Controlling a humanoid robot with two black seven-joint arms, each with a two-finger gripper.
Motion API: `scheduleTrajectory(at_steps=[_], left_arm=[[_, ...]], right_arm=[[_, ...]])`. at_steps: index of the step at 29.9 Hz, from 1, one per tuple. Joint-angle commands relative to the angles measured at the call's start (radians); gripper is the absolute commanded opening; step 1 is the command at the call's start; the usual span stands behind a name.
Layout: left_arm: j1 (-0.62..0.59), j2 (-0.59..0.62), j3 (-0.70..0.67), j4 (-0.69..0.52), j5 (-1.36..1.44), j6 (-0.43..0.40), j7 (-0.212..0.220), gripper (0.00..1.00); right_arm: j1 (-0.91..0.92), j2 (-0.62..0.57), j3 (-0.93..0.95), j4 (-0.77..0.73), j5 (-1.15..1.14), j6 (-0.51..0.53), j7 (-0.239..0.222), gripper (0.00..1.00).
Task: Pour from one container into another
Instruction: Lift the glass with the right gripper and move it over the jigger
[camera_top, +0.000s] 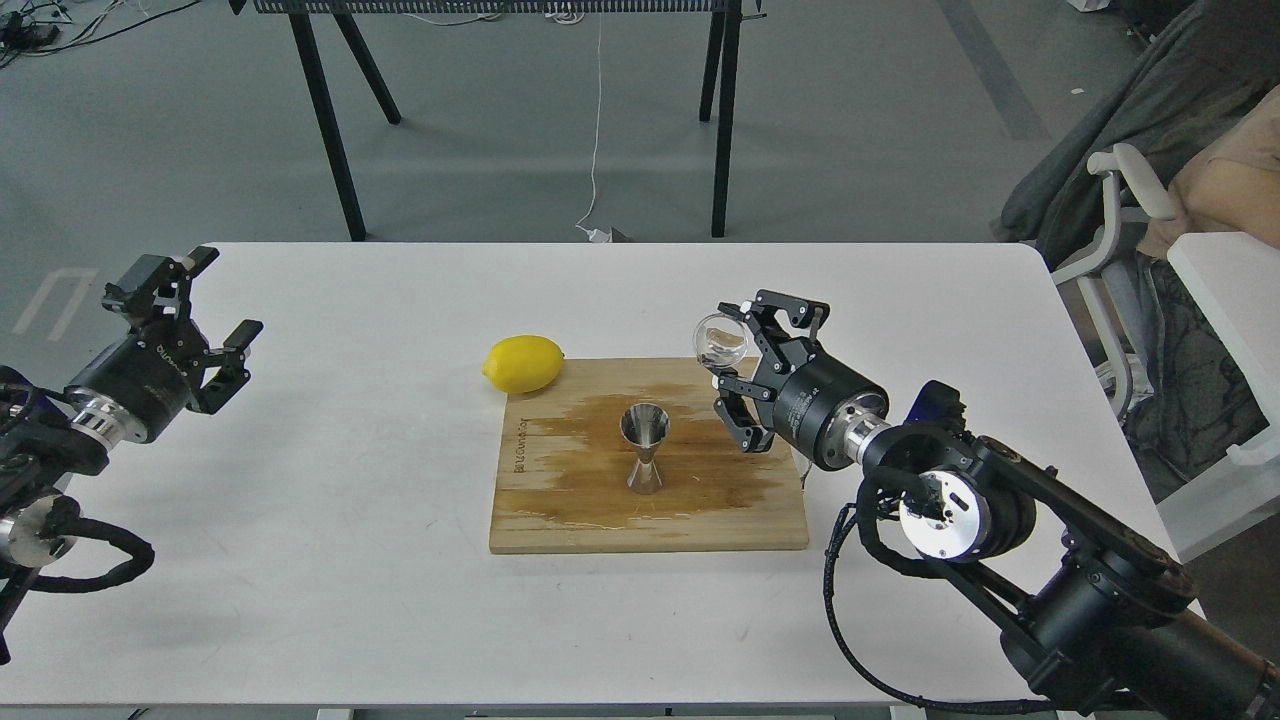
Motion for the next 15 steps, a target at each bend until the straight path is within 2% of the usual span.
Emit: scheduleTrajectory(at_steps=[1, 15], left_arm=[[0.000, -0.001, 0.000, 0.000, 0.000, 0.000, 0.000, 0.99], [-0.002, -0.001, 0.000, 0.000, -0.001, 0.000, 0.000, 0.99]], right_arm=[[0.021, 0.000, -0.044, -0.003, -0.041, 0.015, 0.008, 0.46], [0.153, -0.003, -0.222, -0.034, -0.118, 0.020, 0.015, 0.46]])
